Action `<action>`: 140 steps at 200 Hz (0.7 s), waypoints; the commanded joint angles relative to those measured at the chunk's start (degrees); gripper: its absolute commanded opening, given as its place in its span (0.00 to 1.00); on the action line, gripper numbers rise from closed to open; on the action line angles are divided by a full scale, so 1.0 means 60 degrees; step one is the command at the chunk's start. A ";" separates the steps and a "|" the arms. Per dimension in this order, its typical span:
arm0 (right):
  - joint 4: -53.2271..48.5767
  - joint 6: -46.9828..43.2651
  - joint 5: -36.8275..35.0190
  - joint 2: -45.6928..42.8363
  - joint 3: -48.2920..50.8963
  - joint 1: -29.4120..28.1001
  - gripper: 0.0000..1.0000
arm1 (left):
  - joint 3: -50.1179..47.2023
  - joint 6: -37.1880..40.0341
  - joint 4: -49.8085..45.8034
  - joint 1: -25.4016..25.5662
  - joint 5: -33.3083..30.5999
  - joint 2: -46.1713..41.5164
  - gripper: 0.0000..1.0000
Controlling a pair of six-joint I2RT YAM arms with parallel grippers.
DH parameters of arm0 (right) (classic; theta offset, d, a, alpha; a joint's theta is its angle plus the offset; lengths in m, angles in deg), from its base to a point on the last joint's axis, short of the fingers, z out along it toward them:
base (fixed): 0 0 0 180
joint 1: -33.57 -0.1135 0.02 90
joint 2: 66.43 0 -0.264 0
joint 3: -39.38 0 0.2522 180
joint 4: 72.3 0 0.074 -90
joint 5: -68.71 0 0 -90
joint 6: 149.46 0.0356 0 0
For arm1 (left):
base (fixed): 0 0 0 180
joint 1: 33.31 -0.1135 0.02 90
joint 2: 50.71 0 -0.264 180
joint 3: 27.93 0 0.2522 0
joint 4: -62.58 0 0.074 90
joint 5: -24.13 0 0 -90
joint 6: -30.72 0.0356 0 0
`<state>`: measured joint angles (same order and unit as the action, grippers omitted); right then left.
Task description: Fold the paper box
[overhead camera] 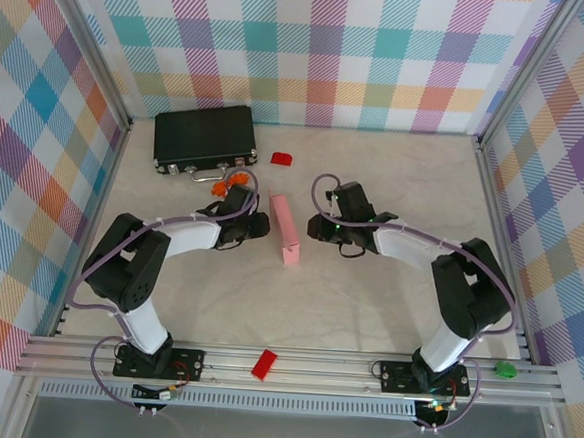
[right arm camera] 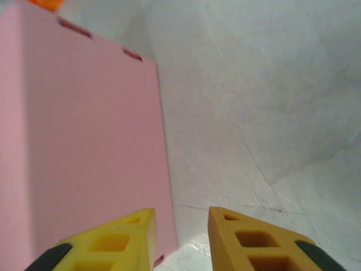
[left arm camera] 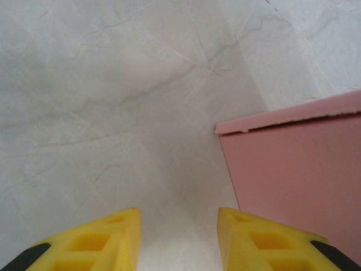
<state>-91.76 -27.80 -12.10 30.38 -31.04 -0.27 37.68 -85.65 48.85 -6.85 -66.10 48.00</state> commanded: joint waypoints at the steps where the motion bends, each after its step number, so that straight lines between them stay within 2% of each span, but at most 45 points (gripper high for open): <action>1: 0.0101 -0.0212 0.0687 0.0426 0.0058 -0.0163 0.29 | 0.0527 0.0428 -0.0005 -0.0099 0.0296 0.0296 0.39; 86: 0.1115 0.0489 0.0987 0.0859 0.0345 -0.0928 0.28 | 0.1780 0.1011 -0.0173 -0.0147 0.1784 0.1444 0.39; 140: 0.2033 0.0990 0.1229 0.1104 0.0482 -0.1152 0.29 | 0.2051 0.1000 -0.0534 -0.0163 0.1460 0.1472 0.40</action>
<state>-83.47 -23.86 -5.98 36.44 -29.14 -6.31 48.39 -80.64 48.17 -7.40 -57.38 57.20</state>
